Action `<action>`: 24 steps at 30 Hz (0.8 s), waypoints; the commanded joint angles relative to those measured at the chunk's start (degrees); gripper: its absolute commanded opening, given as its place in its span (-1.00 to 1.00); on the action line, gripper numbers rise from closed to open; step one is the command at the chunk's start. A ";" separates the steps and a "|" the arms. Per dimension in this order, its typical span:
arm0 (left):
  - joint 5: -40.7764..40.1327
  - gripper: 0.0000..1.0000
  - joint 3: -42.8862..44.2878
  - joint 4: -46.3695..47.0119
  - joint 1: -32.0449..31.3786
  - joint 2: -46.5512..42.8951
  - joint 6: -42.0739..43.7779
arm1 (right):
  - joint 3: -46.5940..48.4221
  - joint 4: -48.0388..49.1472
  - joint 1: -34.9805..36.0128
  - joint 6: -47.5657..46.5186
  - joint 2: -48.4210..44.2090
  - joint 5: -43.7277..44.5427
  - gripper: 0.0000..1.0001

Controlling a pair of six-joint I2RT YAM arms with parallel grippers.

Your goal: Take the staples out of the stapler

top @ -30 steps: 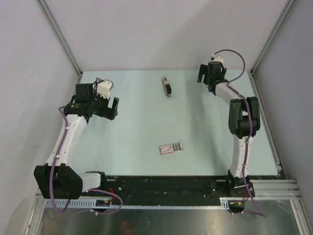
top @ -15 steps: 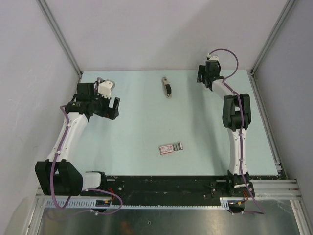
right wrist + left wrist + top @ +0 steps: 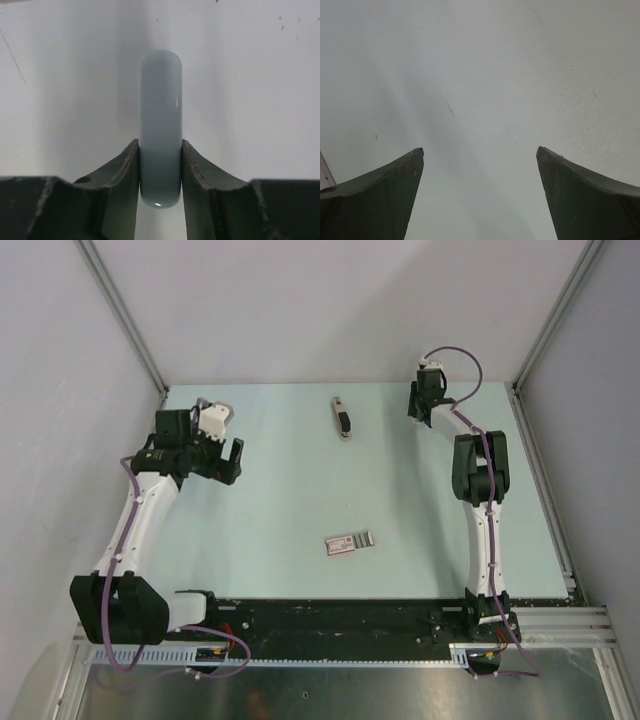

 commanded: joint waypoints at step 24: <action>0.64 0.99 1.72 -6.02 4.27 -13.56 1.69 | -34.78 -1.27 37.40 -10.15 -38.61 -18.81 -0.72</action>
